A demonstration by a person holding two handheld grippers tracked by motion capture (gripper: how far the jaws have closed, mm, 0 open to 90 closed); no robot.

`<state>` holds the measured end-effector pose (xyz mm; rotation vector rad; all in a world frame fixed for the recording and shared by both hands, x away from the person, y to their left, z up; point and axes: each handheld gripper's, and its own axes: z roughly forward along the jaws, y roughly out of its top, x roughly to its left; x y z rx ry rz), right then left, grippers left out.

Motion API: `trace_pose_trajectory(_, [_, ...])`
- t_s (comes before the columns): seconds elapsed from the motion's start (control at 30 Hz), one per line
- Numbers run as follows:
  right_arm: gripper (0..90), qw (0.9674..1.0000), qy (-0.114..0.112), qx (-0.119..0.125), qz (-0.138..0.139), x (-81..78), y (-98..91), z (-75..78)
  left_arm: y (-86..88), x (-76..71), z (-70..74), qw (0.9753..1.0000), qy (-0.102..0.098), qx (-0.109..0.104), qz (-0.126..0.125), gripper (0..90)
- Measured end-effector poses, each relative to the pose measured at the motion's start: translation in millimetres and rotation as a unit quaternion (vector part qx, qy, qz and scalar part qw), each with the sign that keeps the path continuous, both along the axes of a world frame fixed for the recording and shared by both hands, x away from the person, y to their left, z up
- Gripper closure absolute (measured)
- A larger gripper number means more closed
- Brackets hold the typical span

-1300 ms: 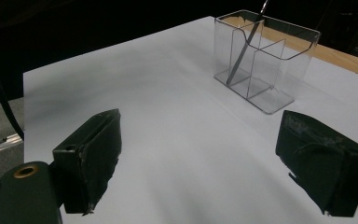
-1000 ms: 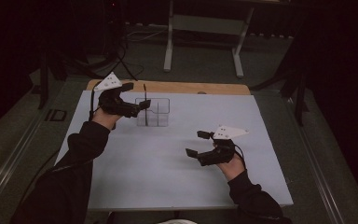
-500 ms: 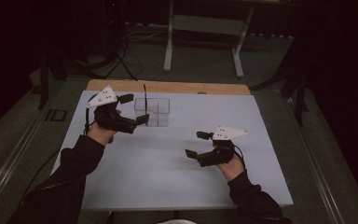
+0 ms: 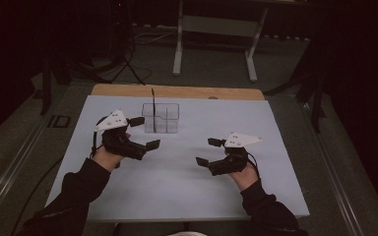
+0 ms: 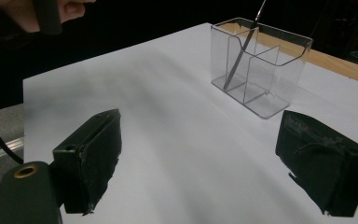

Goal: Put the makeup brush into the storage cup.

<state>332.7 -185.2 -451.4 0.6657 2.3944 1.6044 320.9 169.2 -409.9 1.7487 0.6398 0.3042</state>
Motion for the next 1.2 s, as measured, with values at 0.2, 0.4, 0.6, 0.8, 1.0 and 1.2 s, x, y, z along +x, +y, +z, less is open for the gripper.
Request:
trace_pose_trajectory(0.2, [14.2, 1.0, -0.001, 0.001, 0.0, 0.3, -0.3, -0.2, -1.1, -8.2, -10.9, 1.0, 0.006, 0.005, 0.0, 0.2])
trace_pose_trajectory(0.4, [14.2, 1.0, -0.002, -0.002, 0.001, 0.5, -0.2, -0.5, -4.9, -16.6, -24.2, 0.9999, 0.012, 0.008, -0.003, 0.2])
trace_pose_trajectory(0.6, [14.2, 1.0, -0.001, -0.001, -0.002, 0.5, -1.4, 0.0, -5.8, -22.6, -36.1, 0.9999, 0.015, 0.008, -0.003, 0.2])
trace_pose_trajectory(0.8, [14.2, 1.0, 0.0, 0.001, -0.001, 0.7, -1.8, -0.5, -3.6, -26.6, -48.7, 0.9999, 0.013, 0.006, 0.0, 0.2])
trace_pose_trajectory(1.0, [14.2, 1.0, 0.0, 0.0, 0.0, 0.5, -1.5, -1.2, -1.6, -30.6, -59.7, 0.9999, 0.015, 0.003, 0.005, 0.2])
trace_pose_trajectory(1.2, [14.2, 1.0, 0.0, -0.005, 0.004, -0.1, -0.4, -2.7, 1.9, -34.1, -66.1, 0.9999, 0.008, -0.003, 0.01, 0.2])
